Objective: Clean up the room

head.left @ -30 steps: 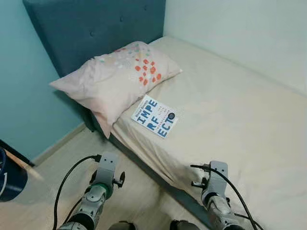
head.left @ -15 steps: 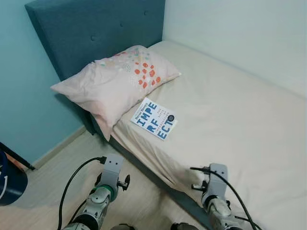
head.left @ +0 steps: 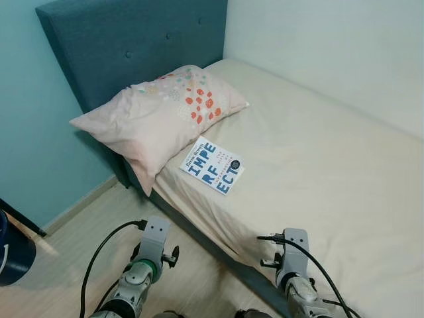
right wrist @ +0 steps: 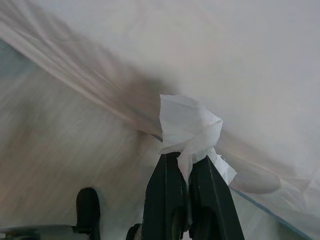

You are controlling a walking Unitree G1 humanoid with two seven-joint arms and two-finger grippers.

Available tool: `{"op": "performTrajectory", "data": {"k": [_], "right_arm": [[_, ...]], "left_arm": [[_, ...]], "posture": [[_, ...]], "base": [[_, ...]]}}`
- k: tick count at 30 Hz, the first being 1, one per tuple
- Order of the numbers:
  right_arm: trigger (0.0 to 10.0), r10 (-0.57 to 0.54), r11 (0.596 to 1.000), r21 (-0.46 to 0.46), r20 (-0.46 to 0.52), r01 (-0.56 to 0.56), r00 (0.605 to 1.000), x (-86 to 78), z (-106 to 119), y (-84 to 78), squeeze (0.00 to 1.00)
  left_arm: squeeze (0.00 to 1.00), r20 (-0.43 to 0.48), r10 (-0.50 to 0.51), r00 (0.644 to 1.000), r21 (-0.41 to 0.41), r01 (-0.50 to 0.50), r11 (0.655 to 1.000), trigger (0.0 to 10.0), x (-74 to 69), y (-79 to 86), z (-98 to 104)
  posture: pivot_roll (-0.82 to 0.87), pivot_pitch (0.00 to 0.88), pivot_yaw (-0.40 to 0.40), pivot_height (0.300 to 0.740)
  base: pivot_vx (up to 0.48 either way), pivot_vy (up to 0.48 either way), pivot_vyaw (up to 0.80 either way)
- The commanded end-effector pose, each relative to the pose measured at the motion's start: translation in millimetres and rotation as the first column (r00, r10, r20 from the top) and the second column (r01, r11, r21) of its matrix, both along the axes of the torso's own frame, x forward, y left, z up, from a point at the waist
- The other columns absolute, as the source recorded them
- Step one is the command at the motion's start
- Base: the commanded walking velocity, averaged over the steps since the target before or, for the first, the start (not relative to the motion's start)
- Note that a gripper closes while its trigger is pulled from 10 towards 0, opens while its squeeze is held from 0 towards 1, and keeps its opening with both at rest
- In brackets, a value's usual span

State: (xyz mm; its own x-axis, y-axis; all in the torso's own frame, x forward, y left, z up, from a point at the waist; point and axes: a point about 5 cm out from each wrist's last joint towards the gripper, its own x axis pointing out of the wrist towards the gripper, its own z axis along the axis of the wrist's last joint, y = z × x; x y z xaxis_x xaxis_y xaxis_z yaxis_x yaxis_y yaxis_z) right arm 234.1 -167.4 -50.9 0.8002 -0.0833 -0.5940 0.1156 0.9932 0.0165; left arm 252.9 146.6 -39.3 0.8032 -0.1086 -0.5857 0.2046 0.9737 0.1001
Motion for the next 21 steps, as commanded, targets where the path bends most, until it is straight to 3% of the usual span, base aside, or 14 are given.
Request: {"op": "performTrajectory", "data": {"k": [1, 9, 14, 21], "right_arm": [[10.0, 0.012, 1.0, -0.004, -0.04, -0.012, 0.999, -8.0, -6, -1.0, 0.0], [10.0, 0.027, 0.999, 0.024, -0.031, -0.026, 0.999, -6.4, -5, 2.2, 0.0], [10.0, -0.016, 0.998, 0.061, -0.018, 0.017, 1.0, -5.7, -4, 2.4, 0.0], [10.0, -0.142, 0.989, 0.043, -0.019, 0.143, 0.99, -9.0, -5, -11.1, 0.0]], "left_arm": [[0.0, -0.047, -0.009, 0.999, 0.009, 0.01, 1.0, 10.0, -10.0, -0.3, -8], [0.0, -0.051, -0.02, 0.999, 0.013, 0.021, 1.0, 10.0, -10.8, -0.6, -9], [0.0, -0.051, -0.019, 0.998, 0.017, 0.02, 1.0, 10.0, -11.9, 0.5, -9], [0.0, -0.038, 0.053, 0.998, -0.003, -0.053, 0.999, 10.0, -6.5, 6.3, -6]], "posture": [[0.01, 0.0, 0.013, 0.74], [-0.01, 0.0, 0.013, 0.74], [0.0, 0.0, 0.025, 0.74], [-0.01, 0.0, 0.033, 0.74]], "base": [[0.0, 0.0, 0.0], [0.0, 0.0, 0.0], [0.0, 0.0, 0.0], [0.0, 0.0, 0.0]]}}
